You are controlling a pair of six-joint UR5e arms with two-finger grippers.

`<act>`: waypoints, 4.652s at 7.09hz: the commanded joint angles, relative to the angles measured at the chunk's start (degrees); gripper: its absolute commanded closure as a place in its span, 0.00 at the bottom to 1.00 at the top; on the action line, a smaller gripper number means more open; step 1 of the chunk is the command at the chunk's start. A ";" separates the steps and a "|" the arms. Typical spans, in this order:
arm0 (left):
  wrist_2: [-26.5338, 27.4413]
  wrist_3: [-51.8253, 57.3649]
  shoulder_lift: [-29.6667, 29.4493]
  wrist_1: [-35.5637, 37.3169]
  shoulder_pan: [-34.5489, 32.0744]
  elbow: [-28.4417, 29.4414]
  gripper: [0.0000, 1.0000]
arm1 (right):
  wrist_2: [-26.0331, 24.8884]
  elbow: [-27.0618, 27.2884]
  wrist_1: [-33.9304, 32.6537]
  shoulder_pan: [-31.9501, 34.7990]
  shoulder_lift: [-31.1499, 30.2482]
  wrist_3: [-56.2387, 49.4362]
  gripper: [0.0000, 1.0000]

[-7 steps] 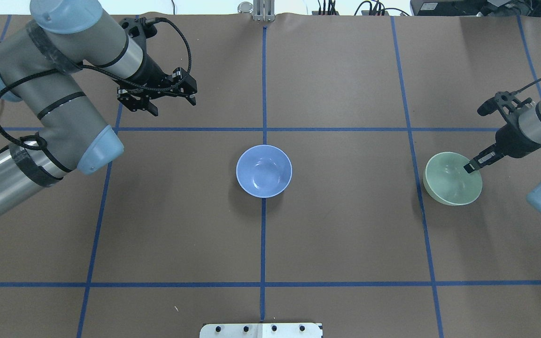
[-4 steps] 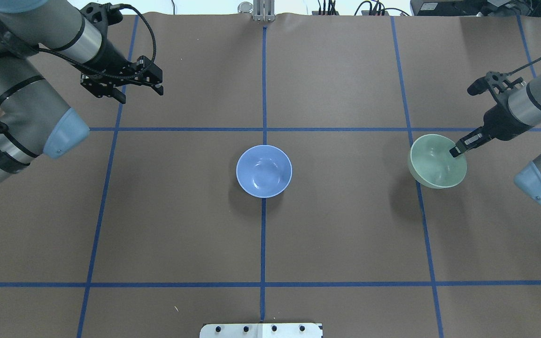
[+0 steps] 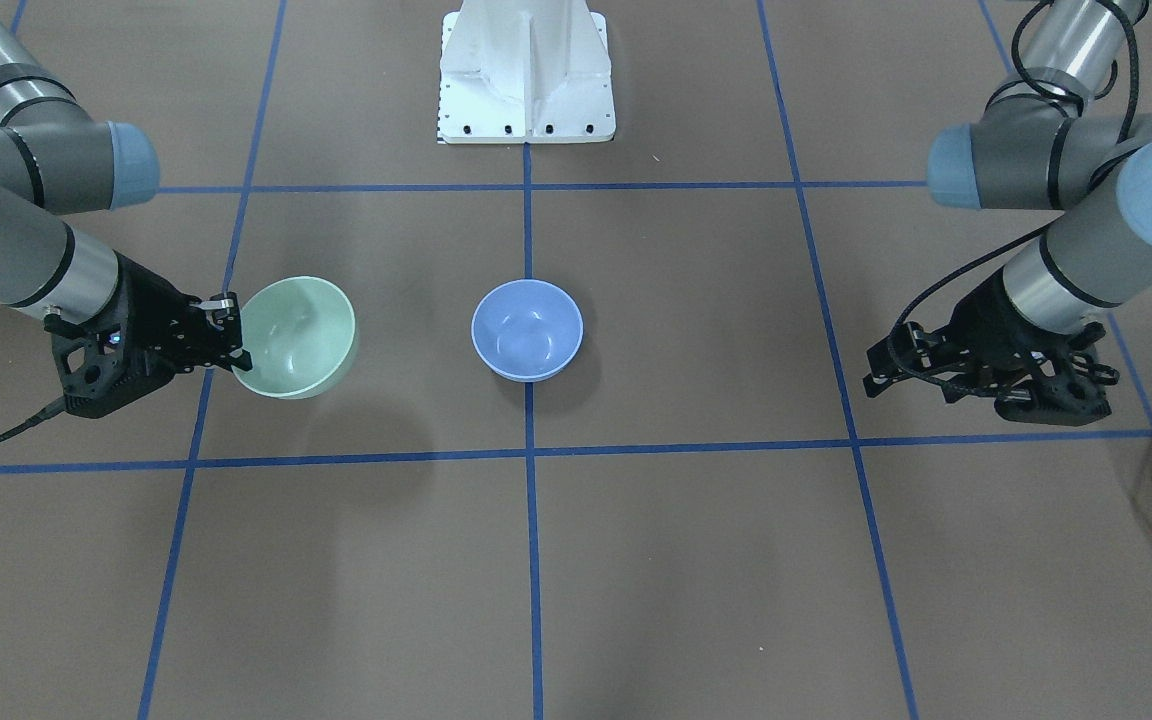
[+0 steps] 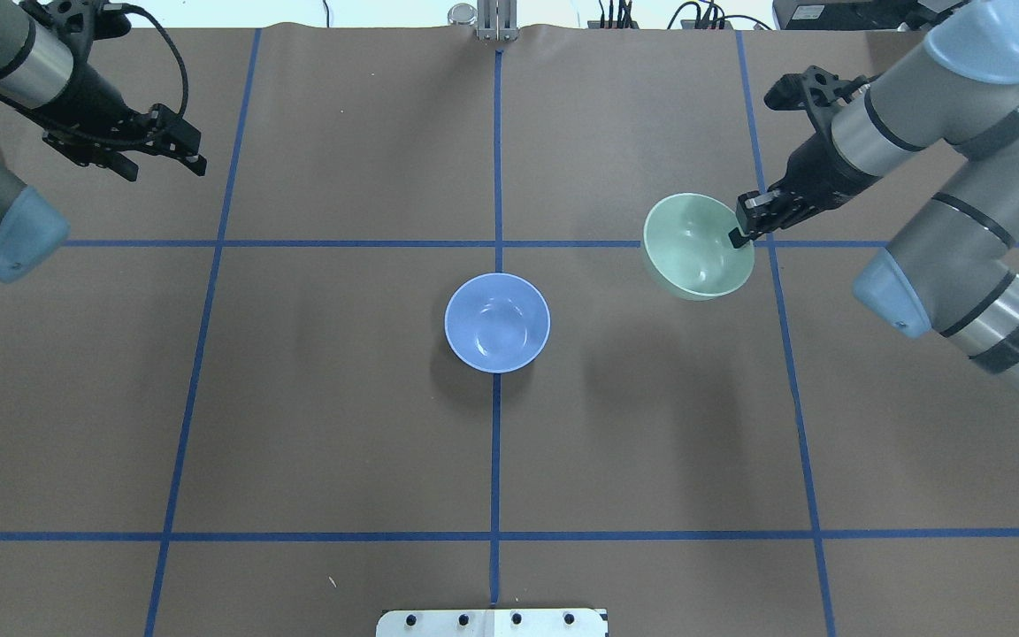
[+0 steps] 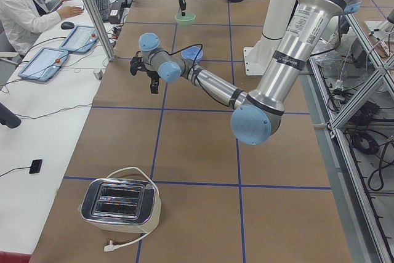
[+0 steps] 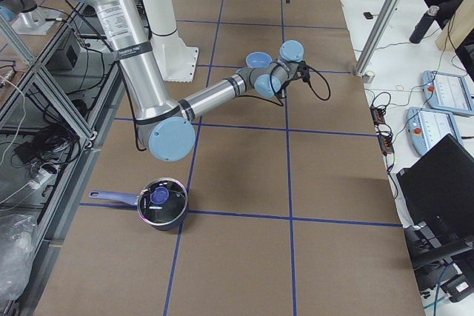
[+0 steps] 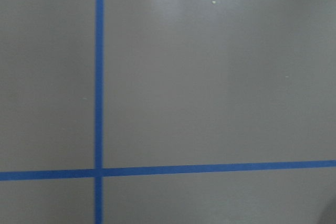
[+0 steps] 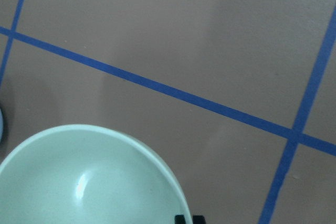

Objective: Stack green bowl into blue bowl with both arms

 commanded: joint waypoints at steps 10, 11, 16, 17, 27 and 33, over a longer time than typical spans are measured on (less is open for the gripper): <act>0.53 15.29 8.87 -1.86 -4.23 3.02 0.02 | -22.35 -0.41 -15.38 -19.57 16.97 20.88 1.00; 0.53 15.29 8.87 -1.86 -4.23 3.28 0.02 | -22.35 -0.41 -15.12 -19.58 16.45 20.62 1.00; 0.53 15.21 8.78 -1.95 -4.15 4.08 0.02 | -22.52 -3.21 -11.97 -19.66 17.14 20.61 1.00; 0.53 15.12 8.78 -1.95 -4.06 4.08 0.02 | -22.52 -5.23 -10.04 -19.75 17.41 20.61 1.00; 0.53 15.03 8.60 -1.95 -4.06 4.43 0.02 | -22.52 -5.60 -10.10 -19.75 17.14 20.53 1.00; 0.53 14.68 8.52 -2.12 -4.06 4.34 0.02 | -22.44 -5.42 -9.58 -19.23 17.14 20.53 0.00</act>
